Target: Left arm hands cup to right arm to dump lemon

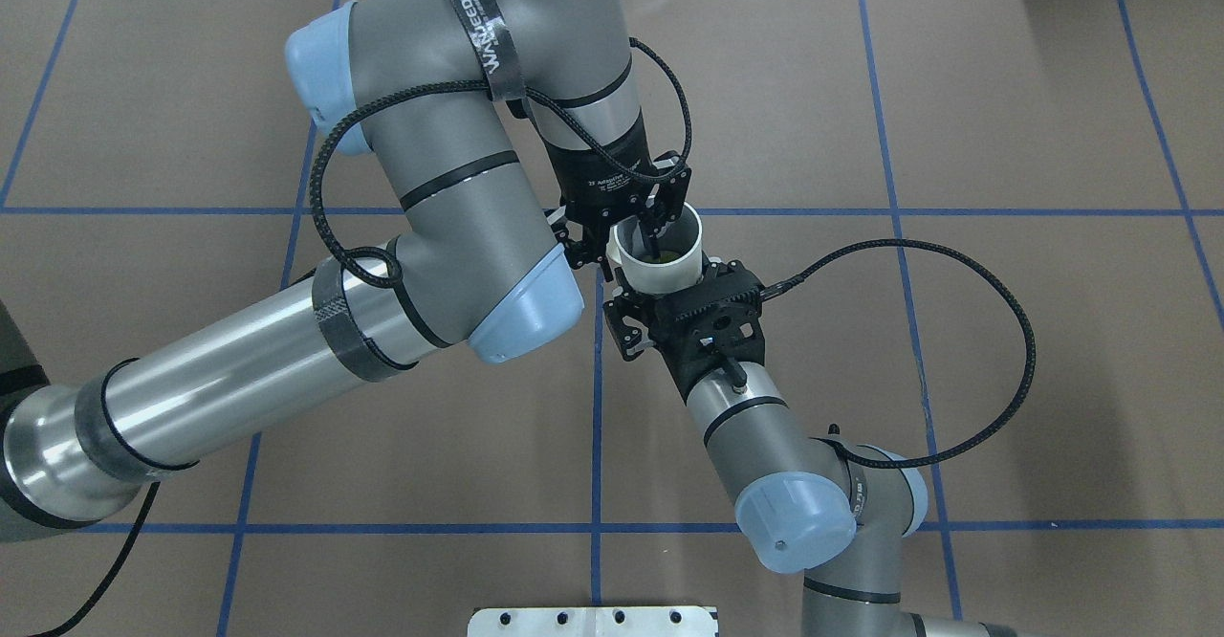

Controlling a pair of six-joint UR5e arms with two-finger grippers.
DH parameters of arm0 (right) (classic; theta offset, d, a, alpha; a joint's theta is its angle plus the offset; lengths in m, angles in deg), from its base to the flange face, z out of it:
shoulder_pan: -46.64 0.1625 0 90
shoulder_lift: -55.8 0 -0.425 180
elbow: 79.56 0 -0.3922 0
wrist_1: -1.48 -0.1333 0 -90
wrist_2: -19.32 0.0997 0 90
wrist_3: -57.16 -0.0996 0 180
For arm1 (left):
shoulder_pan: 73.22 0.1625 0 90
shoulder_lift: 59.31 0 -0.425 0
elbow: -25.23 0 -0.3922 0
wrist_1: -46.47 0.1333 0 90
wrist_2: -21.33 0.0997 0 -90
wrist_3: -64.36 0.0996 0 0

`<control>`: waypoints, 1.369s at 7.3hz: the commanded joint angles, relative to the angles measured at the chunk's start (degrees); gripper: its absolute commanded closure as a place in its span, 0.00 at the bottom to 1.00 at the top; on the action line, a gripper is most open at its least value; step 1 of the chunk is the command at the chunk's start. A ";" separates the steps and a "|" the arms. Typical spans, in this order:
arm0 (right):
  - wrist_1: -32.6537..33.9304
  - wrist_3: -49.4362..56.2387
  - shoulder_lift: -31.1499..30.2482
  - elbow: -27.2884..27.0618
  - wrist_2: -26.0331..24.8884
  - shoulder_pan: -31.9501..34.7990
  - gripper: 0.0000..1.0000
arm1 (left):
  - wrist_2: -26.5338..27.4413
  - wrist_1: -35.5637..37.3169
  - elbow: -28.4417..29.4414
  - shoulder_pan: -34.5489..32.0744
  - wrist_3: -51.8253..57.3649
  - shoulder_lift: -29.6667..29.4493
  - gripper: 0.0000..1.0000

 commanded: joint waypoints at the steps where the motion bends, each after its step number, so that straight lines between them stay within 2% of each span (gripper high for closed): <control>1: -0.33 -0.06 0.00 -0.55 0.13 0.59 0.65 | -0.26 0.35 -3.66 -3.42 -0.07 -0.47 0.00; 2: -3.12 -0.06 -0.61 -0.90 0.48 2.16 0.65 | -0.26 1.22 -5.68 -5.01 0.01 -0.38 0.00; 3: -5.67 -0.23 -3.83 -0.99 0.65 4.18 0.65 | -0.26 1.32 -6.57 -6.16 -0.07 -0.29 0.00; 4: -6.39 -1.11 -6.91 -1.78 1.18 5.94 0.72 | -0.17 1.32 -6.58 -6.51 -0.07 -0.29 0.00; 5: -6.40 -4.25 -12.51 -4.92 1.53 8.22 0.75 | -0.08 1.23 -6.49 -6.61 -0.07 -0.20 0.00; 6: -6.48 -6.80 -20.05 -10.08 5.45 11.63 0.75 | 0.09 1.23 -6.49 -6.95 0.01 -0.03 0.00; 7: -9.09 -8.31 -28.74 -13.44 11.75 15.67 0.75 | 0.09 1.23 -6.49 -7.31 0.01 0.06 0.00; 8: -18.95 -8.58 -34.48 -12.34 18.26 20.67 0.78 | 0.18 1.23 -6.32 -7.31 0.01 0.06 0.00; 9: -26.10 -12.85 -37.76 -9.64 20.41 23.07 0.86 | 0.18 1.23 -6.14 -7.40 0.01 0.06 0.00; 10: -32.17 -20.46 -38.49 -5.52 20.43 24.05 0.88 | 0.53 1.23 -5.97 -7.48 0.01 0.06 0.00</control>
